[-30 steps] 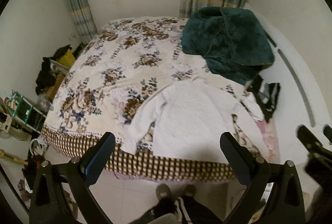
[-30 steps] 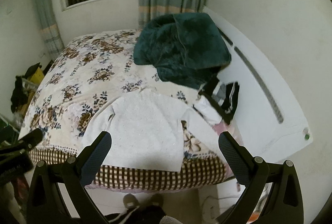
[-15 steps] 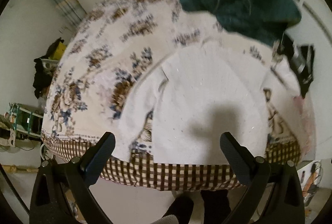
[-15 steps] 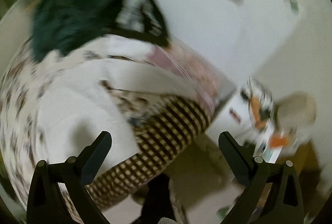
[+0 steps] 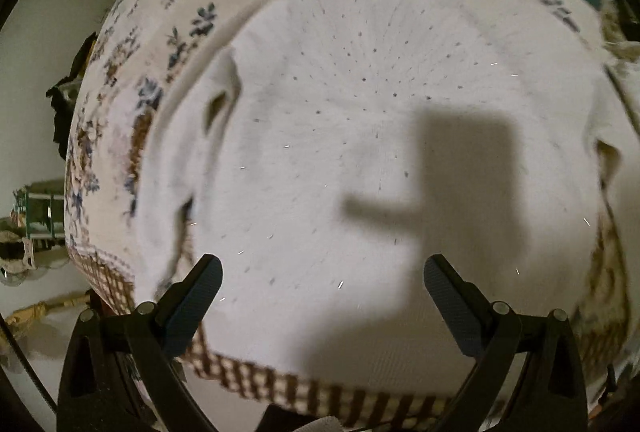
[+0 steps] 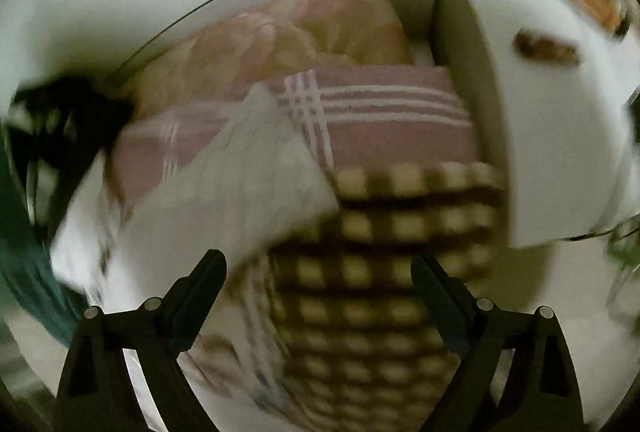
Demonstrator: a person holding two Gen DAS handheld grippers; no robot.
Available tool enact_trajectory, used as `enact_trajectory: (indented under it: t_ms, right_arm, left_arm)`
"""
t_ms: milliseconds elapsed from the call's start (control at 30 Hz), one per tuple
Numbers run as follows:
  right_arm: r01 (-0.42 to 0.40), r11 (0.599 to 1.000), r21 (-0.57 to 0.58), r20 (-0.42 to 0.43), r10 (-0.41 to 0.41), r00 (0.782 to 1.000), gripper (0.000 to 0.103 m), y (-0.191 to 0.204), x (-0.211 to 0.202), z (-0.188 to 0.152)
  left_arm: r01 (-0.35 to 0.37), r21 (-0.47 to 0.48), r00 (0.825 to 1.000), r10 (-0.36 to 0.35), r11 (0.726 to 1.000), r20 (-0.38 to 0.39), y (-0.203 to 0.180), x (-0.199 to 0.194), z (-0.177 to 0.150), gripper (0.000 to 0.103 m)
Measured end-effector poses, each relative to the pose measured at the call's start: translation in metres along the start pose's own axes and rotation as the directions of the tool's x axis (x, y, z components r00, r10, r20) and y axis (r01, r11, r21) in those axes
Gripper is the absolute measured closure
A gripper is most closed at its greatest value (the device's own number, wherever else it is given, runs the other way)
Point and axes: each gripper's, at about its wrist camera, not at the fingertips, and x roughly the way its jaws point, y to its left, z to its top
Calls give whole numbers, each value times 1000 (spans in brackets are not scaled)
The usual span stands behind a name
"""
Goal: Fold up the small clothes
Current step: 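Grasp the white sweater's sleeve cuff with the right gripper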
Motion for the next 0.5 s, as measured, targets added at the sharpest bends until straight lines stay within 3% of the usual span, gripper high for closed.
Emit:
enact_trajectory:
  t_ms: [67, 133, 167, 200, 233, 367, 500]
  right_arm:
    - [-26, 999, 45, 26, 25, 999, 29, 4, 17, 10]
    - [4, 999, 45, 73, -8, 997, 44, 16, 28, 16]
    - [27, 999, 39, 100, -31, 994, 57, 22, 28, 17]
    - [52, 998, 30, 133, -56, 990, 82, 29, 27, 17]
    - [72, 997, 1, 171, -71, 983, 92, 39, 26, 16]
    - [152, 973, -172, 299, -95, 950, 92, 92, 10, 7]
    - [190, 880, -435, 373, -16, 928, 92, 181, -19, -32]
  left_arm:
    - [5, -32, 1000, -6, 999, -22, -3, 18, 9, 0]
    - [10, -50, 1000, -11, 999, -29, -6, 31, 17, 0]
    - [9, -52, 1000, -11, 999, -29, -8, 37, 21, 0]
    - [11, -54, 1000, -12, 998, -24, -9, 42, 24, 0]
    - [11, -55, 1000, -12, 998, -18, -8, 48, 26, 0]
    - [15, -66, 1000, -14, 998, 14, 5, 57, 33, 0]
    - [24, -102, 998, -19, 994, 51, 33, 59, 37, 0]
